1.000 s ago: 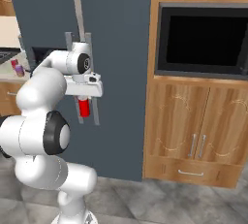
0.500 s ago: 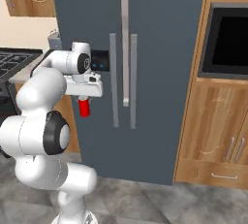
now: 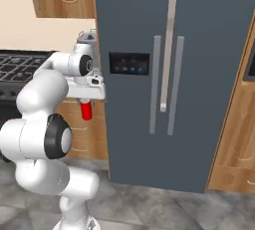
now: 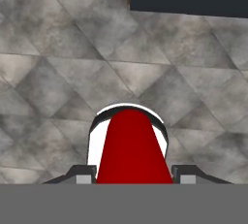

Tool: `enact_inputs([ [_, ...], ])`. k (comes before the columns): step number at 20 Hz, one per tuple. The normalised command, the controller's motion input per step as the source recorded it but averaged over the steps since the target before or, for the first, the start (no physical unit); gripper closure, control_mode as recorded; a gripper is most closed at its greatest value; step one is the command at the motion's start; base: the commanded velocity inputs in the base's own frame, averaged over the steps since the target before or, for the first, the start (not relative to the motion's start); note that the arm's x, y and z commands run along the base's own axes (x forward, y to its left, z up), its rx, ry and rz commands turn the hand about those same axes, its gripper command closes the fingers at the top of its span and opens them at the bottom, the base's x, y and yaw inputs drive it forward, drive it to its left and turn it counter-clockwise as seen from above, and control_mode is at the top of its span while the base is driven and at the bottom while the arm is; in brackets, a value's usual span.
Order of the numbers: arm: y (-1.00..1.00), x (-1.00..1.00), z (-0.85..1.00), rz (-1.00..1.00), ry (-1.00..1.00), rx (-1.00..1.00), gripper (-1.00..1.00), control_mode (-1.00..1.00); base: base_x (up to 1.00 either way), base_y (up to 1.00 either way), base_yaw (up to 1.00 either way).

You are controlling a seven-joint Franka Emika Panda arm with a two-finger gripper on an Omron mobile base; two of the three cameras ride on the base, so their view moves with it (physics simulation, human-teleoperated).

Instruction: Four empty soda cans are scattered around the kitchen. Gather all the cans and cluster them next to the stove for recycling.

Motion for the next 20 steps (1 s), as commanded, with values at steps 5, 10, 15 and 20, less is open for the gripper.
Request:
enact_inputs([
  [5,0.0,0.0,0.0,0.0,0.0,0.0,1.0,1.0,0.33,0.75,-0.04],
  [10,0.0,0.0,0.0,0.0,0.0,0.0,1.0,1.0,0.41,0.68,-0.05],
  [15,0.0,0.0,0.0,0.0,0.0,0.0,1.0,1.0,0.59,0.59,-0.07],
  [20,0.0,0.0,0.0,0.0,0.0,0.0,1.0,1.0,0.62,0.52,-0.07],
])
